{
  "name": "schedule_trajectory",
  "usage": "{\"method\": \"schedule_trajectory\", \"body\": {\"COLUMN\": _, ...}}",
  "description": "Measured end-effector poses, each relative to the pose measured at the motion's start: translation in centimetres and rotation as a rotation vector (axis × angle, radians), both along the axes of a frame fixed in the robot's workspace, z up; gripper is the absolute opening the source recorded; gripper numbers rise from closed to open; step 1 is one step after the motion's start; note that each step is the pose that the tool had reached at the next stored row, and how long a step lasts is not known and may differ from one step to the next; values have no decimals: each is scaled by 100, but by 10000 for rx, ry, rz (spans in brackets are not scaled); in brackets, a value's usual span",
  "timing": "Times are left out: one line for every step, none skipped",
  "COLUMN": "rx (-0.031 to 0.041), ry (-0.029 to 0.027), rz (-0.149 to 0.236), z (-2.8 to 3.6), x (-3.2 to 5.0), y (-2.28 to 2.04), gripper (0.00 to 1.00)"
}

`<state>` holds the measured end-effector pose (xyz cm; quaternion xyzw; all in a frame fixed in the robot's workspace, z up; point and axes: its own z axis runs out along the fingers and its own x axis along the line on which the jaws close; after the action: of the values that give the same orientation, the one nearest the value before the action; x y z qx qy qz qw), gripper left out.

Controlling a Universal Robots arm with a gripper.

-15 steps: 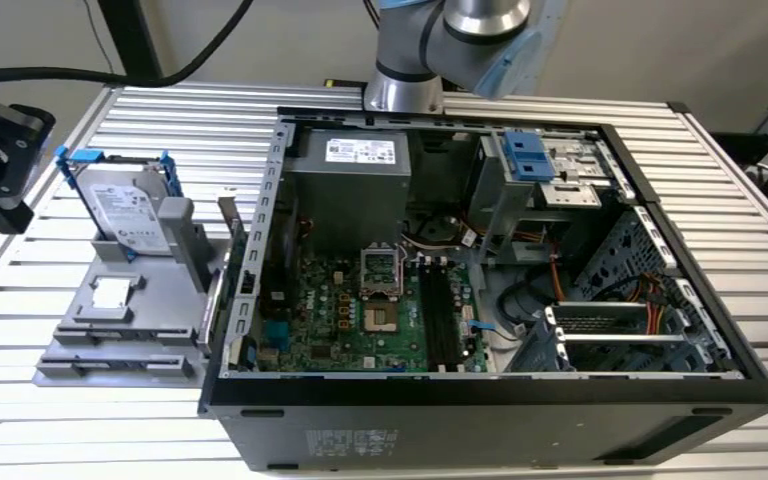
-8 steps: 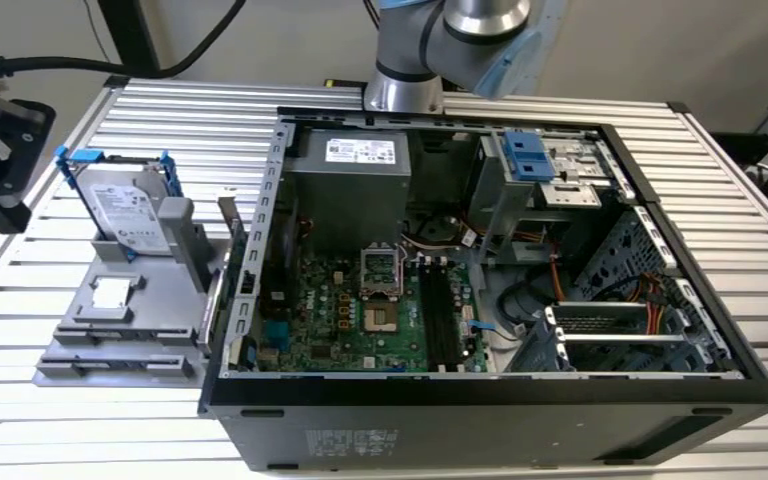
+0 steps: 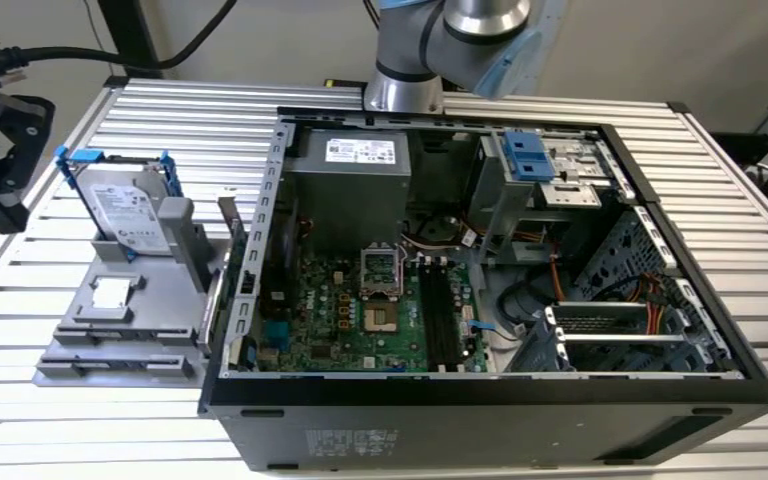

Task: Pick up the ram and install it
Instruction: 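Pick up the ram and move it above insertion slot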

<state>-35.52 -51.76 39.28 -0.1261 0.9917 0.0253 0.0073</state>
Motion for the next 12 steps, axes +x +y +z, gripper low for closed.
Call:
{"method": "schedule_trajectory", "body": {"rx": -1, "ry": -1, "rz": 162, "z": 0, "x": 0, "y": 0, "gripper": 0}}
{"method": "schedule_trajectory", "body": {"rx": 0, "ry": 0, "rz": 323, "z": 1, "x": 0, "y": 0, "gripper": 0}}
{"method": "schedule_trajectory", "body": {"rx": -2, "ry": -1, "rz": 477, "z": 1, "x": 0, "y": 0, "gripper": 0}}
{"method": "schedule_trajectory", "body": {"rx": -3, "ry": -1, "rz": 618, "z": 1, "x": 0, "y": 0, "gripper": 0}}
{"method": "schedule_trajectory", "body": {"rx": -3, "ry": -1, "rz": 758, "z": 2, "x": 0, "y": 0, "gripper": 0}}
{"method": "schedule_trajectory", "body": {"rx": -4, "ry": -1, "rz": 895, "z": 2, "x": 0, "y": 0, "gripper": 0}}
{"method": "schedule_trajectory", "body": {"rx": -4, "ry": -1, "rz": 1039, "z": 2, "x": 0, "y": 0, "gripper": 0}}
{"method": "schedule_trajectory", "body": {"rx": -5, "ry": 0, "rz": 1178, "z": 3, "x": 0, "y": 0, "gripper": 0}}
{"method": "schedule_trajectory", "body": {"rx": -5, "ry": -1, "rz": 1323, "z": 3, "x": 0, "y": 0, "gripper": 0}}
{"method": "schedule_trajectory", "body": {"rx": -6, "ry": 0, "rz": 1469, "z": 4, "x": 0, "y": 0, "gripper": 0}}
{"method": "schedule_trajectory", "body": {"rx": -7, "ry": -1, "rz": 1618, "z": 5, "x": 0, "y": 0, "gripper": 0}}
{"method": "schedule_trajectory", "body": {"rx": -7, "ry": -1, "rz": 1764, "z": 5, "x": 0, "y": 0, "gripper": 0}}
